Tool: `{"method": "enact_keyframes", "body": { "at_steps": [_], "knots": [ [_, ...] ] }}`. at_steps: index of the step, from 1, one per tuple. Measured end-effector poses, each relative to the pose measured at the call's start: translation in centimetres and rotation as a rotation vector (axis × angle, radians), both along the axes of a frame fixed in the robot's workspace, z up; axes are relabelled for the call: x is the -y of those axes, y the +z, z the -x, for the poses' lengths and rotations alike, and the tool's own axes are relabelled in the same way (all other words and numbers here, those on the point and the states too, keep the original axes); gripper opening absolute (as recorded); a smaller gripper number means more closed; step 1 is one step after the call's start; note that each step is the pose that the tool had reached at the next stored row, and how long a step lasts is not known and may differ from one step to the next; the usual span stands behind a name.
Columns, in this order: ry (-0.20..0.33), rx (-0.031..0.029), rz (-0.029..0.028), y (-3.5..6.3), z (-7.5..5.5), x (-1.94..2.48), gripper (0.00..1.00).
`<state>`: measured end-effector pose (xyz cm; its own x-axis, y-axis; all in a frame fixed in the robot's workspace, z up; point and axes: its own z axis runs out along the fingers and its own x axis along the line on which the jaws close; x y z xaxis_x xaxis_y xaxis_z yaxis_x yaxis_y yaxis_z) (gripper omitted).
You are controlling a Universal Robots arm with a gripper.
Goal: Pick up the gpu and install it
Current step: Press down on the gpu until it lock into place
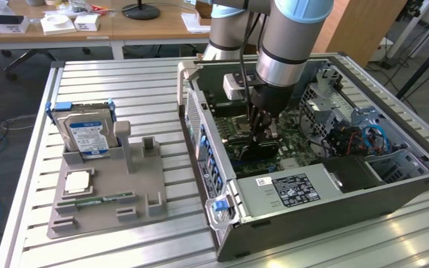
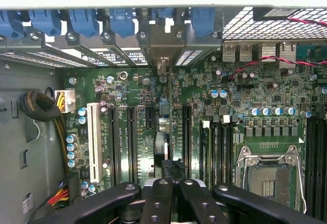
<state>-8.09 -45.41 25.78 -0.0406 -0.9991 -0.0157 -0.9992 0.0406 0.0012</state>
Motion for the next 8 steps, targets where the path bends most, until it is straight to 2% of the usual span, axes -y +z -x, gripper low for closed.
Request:
{"method": "enact_keyframes", "body": {
  "at_steps": [8],
  "knots": [
    [0.000,0.0000,0.0000,0.00,0.00,0.00,0.10]
  ]
}}
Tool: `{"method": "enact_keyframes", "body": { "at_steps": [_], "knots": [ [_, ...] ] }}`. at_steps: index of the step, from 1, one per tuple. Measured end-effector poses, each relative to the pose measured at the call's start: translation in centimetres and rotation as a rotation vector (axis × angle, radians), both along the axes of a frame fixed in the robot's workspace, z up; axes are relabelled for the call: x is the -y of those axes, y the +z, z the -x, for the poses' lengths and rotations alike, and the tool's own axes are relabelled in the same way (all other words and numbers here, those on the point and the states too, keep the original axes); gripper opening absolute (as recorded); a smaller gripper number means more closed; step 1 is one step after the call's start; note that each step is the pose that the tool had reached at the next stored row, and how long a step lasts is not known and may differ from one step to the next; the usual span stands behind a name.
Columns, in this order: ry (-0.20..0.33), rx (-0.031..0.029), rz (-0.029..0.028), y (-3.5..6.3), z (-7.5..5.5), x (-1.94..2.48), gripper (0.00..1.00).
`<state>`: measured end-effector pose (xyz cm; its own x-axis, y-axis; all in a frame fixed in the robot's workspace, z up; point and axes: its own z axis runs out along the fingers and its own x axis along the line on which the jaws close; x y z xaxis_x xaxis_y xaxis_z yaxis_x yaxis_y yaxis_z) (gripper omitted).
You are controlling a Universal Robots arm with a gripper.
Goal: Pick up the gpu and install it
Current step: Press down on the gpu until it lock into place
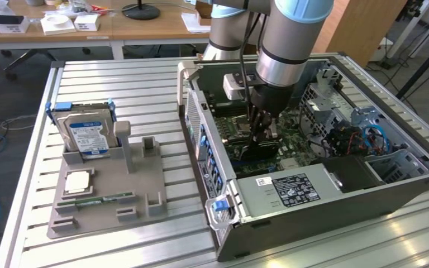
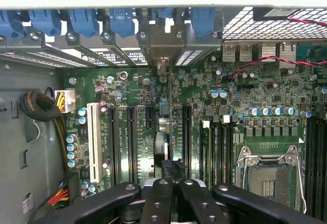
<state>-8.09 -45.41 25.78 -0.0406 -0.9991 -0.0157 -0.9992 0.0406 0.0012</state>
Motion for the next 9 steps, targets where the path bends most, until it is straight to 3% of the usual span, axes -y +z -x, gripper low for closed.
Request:
{"method": "enact_keyframes", "body": {
  "at_steps": [4,7,9],
  "knots": [
    [0.000,-0.0002,0.0003,0.04,0.00,-0.01,0.10],
    [0.000,0.0010,-0.0025,0.31,-0.01,-0.03,0.10],
    [0.000,0.0000,-0.0002,0.76,0.01,0.00,0.10]
  ]
}}
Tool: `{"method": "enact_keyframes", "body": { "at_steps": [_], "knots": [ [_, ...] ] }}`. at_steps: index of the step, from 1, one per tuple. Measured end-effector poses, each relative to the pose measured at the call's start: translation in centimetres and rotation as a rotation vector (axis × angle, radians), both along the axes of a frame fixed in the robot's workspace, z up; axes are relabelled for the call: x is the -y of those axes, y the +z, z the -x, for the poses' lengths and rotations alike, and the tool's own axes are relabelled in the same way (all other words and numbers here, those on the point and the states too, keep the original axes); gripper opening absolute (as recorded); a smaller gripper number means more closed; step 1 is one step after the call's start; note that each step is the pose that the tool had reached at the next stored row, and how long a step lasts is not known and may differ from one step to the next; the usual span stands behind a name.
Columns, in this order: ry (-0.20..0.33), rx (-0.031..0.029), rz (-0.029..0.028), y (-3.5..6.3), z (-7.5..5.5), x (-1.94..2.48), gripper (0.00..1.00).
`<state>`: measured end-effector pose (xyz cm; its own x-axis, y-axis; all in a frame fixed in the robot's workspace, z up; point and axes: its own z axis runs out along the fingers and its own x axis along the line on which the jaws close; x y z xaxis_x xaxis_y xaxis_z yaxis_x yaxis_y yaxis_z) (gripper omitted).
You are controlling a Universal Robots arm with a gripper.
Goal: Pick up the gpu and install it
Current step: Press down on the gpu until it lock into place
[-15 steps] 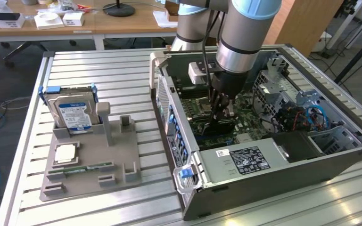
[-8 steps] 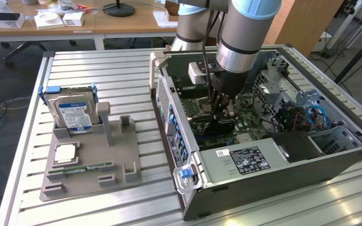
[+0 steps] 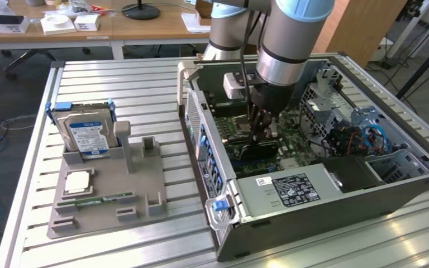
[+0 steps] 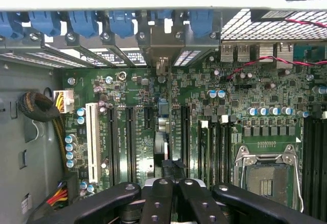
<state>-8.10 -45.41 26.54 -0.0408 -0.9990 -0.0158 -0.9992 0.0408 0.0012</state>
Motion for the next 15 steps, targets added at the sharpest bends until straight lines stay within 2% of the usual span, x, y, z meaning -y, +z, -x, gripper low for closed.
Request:
{"method": "enact_keyframes", "body": {
  "at_steps": [9,15],
  "knots": [
    [0.000,0.0000,0.0000,1.75,0.0,0.00,0.10],
    [0.000,0.0006,0.0000,1.54,0.0,0.00,0.10]
  ]
}}
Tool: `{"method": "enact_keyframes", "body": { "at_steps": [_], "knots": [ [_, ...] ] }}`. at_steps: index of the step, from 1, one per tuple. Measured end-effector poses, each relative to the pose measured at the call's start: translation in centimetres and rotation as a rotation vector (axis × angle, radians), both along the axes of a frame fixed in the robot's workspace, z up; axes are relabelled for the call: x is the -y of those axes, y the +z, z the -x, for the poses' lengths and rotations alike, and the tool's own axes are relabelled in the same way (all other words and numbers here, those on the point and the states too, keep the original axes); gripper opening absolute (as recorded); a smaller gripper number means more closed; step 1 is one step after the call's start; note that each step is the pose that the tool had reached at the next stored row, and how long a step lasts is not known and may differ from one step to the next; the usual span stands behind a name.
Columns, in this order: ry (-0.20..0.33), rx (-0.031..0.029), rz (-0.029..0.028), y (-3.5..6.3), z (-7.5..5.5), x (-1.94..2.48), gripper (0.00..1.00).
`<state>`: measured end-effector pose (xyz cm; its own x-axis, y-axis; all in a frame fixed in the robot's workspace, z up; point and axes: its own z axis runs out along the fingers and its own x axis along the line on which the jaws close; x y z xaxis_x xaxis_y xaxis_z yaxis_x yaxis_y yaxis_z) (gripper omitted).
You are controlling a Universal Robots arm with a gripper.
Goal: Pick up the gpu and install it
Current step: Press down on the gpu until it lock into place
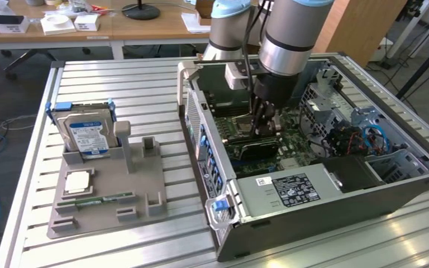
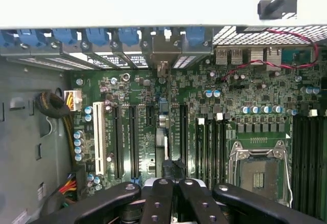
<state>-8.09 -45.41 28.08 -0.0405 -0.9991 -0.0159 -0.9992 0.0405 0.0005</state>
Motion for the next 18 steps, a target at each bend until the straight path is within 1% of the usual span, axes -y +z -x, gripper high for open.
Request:
{"method": "enact_keyframes", "body": {
  "at_steps": [6,9,14,18],
  "knots": [
    [0.000,0.0002,-0.0002,-0.65,0.0,0.00,0.10],
    [0.000,0.0002,-0.0006,-0.83,0.0,0.00,0.10],
    [0.000,0.0002,-0.0006,-0.85,0.0,0.00,0.10],
    [0.000,0.0002,-0.0006,-1.22,0.1,0.00,0.10]
  ]
}}
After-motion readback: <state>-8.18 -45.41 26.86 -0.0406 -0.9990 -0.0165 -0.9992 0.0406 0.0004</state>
